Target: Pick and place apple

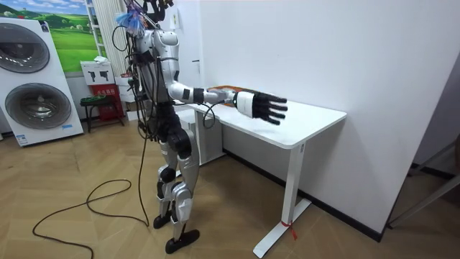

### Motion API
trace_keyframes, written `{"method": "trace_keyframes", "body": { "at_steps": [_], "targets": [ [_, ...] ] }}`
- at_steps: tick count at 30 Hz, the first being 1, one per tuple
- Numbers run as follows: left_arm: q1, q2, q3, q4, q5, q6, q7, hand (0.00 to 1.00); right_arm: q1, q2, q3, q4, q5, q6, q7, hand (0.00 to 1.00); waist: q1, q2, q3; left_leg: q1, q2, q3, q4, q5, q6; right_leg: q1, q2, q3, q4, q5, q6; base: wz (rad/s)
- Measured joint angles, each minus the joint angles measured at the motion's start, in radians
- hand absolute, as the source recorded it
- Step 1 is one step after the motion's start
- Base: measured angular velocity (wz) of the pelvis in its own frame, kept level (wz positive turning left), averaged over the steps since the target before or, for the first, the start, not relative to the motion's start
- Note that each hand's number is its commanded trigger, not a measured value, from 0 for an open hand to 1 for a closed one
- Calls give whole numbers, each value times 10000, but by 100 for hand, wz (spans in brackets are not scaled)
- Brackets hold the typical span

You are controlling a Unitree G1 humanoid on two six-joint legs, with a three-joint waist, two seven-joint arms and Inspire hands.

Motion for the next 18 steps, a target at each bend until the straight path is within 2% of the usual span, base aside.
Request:
{"method": "trace_keyframes", "body": {
  "at_steps": [2,5,11,18],
  "targets": [
    [-20,-7,-140,0,4,-65,-28,0,18,-9,431,-514,-1199,-84,26,0,63,-14,2,12,13,7,6,1,-1,2,13,14,5,3,-6,0],
    [-71,-4,-252,-16,4,-68,-69,0,13,-18,826,-711,-2084,-226,195,0,270,-33,-7,27,14,19,-22,1,-2,-76,13,37,13,6,-9,-1],
    [-37,6,-484,-6,8,-201,-412,0,338,-17,1919,-1012,-2381,-273,1734,0,550,-26,5,40,9,-9,-28,4,1,-9,9,60,28,6,-10,0],
    [-12,9,-504,-8,18,-195,-607,0,344,-18,2963,-1132,-2387,-270,3344,0,542,-33,29,15,11,-14,-17,3,0,-1,6,22,-8,7,-11,1]
  ]
}}
